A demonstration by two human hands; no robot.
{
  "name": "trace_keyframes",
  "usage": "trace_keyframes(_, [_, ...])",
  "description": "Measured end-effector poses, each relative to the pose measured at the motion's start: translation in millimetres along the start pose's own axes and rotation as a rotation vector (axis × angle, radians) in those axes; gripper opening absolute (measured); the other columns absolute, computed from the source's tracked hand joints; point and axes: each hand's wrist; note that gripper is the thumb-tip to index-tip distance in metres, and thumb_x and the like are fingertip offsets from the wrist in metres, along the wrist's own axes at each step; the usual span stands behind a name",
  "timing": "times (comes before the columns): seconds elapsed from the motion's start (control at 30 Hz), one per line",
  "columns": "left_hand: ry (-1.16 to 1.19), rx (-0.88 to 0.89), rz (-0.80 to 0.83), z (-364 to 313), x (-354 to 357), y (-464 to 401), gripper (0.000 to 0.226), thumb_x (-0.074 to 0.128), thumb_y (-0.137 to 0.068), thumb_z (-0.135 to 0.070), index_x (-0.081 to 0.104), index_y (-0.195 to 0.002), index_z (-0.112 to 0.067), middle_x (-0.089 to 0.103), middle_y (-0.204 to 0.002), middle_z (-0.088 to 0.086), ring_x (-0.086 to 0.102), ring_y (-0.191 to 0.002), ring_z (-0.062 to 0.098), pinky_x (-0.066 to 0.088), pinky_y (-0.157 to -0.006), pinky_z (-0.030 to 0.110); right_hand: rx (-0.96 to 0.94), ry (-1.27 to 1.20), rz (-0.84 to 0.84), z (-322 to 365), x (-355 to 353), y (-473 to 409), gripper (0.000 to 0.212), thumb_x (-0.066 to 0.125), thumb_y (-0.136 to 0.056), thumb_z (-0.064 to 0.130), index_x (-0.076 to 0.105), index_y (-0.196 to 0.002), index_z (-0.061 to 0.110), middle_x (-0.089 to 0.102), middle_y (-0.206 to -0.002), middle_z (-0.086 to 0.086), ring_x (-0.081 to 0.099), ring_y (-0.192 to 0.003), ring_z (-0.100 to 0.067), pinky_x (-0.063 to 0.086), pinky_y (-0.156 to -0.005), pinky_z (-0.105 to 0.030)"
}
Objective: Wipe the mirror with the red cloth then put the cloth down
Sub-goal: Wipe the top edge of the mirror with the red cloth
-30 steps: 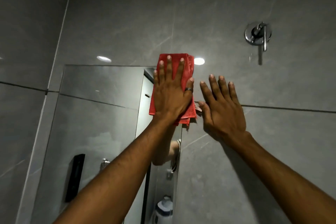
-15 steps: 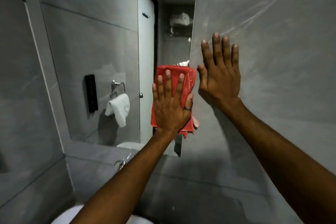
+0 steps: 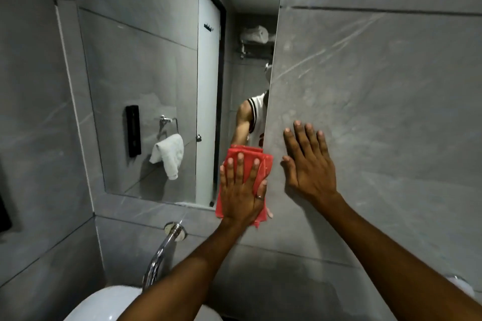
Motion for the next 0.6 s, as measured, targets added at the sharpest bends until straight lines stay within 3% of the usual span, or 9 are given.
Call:
trace_keyframes(0.37, [-0.019,0.172,-0.224,-43.9,-152.7,-346.6,0.072,0.025,-0.105,-0.056,0.004,-0.164,-0.020,-0.005,-0.173,0.013,-0.008,-0.160,0.031,-0.004,-0.129,0.055,0.113,-0.179,-0.243,-35.1,-86.9,-212.0,0.064,0.028,-0.105,0.041,0.019,-0.163,0.018,0.009,-0.173,-0.009,0.001,-0.161,-0.024,0.005,-0.132,-0.045])
trace_keyframes(0.6, [-0.109,0.299,-0.217,-26.4,-170.0,-394.9,0.072,0.023,-0.105,-0.056,0.002,-0.164,-0.022,-0.006,-0.173,0.009,-0.009,-0.160,0.028,0.000,-0.130,0.053,0.048,-0.184,-0.319,-20.6,-110.2,-283.4,0.069,0.019,-0.103,0.051,0.014,-0.165,0.022,0.003,-0.174,-0.007,-0.004,-0.161,-0.024,-0.001,-0.132,-0.044])
Point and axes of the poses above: each hand's wrist, its own y-axis away from the middle knuckle, its own x-axis out of the palm, z = x × y
